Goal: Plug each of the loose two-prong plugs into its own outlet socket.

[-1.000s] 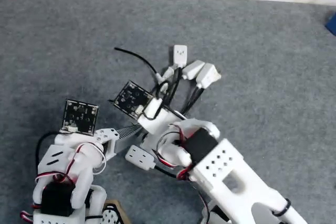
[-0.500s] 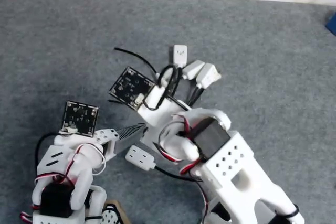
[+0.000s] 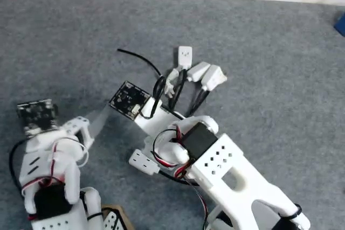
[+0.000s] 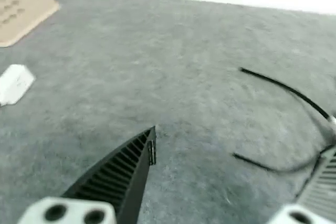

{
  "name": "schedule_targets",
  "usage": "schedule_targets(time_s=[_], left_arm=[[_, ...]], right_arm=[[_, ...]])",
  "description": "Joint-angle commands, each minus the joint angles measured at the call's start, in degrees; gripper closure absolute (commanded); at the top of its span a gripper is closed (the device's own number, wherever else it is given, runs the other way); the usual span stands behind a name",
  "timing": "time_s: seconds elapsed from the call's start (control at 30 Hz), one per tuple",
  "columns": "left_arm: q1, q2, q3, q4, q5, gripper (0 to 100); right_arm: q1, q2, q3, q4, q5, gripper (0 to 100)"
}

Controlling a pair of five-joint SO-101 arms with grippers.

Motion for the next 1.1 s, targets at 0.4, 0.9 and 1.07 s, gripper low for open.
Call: schedule_targets(time_s=[0.4, 0.9, 1.07], left_arm=[[-6.73, 67.38, -28.18, -8.35, 8.44, 56], [-7.96, 83.91, -37.58, -8.35, 11.25, 56], [-7.96, 84.26, -37.49, -8.35, 11.16, 56]], right_arm=[[0.4, 0.13, -0.48, -8.66, -30.51, 99.2], [2.33, 24.57, -15.78, 12.0, -50.37, 99.3], [-1.98, 22.9, -28.18, 19.74, -51.6, 99.3]])
